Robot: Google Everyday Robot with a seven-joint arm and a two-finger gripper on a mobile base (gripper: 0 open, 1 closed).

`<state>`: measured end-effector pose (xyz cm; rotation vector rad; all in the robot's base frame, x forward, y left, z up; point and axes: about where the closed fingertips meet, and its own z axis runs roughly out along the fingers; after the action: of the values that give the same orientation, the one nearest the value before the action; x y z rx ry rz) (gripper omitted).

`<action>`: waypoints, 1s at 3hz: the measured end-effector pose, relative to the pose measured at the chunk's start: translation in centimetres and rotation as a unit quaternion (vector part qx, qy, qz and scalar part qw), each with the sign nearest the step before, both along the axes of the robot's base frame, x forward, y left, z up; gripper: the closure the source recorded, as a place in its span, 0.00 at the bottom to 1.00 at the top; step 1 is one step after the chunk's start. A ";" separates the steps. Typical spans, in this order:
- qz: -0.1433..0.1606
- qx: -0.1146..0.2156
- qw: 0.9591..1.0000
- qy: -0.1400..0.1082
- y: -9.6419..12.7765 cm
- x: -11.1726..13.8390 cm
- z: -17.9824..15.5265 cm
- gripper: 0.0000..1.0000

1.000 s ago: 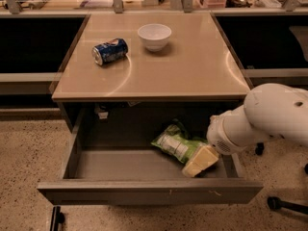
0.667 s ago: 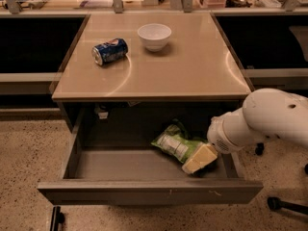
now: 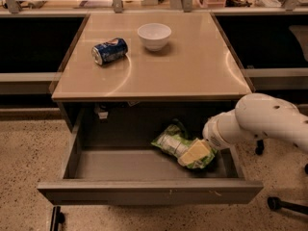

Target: Pick green rice chip bag from top drawer and place on counter

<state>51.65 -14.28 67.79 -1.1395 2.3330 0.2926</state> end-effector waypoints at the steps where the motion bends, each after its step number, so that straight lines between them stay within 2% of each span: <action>1: -0.007 0.019 1.000 0.009 0.8 1.3 -2.0 0.00; 2: -0.015 0.029 0.999 0.023 1.5 1.8 -4.2 0.00; 3: -0.024 0.026 0.999 0.041 2.0 1.6 -6.6 0.00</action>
Offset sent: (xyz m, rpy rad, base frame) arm 0.0241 0.0227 -0.0667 0.0843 0.0786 -0.0550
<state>53.22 -12.26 61.21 -1.0633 2.4053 0.3862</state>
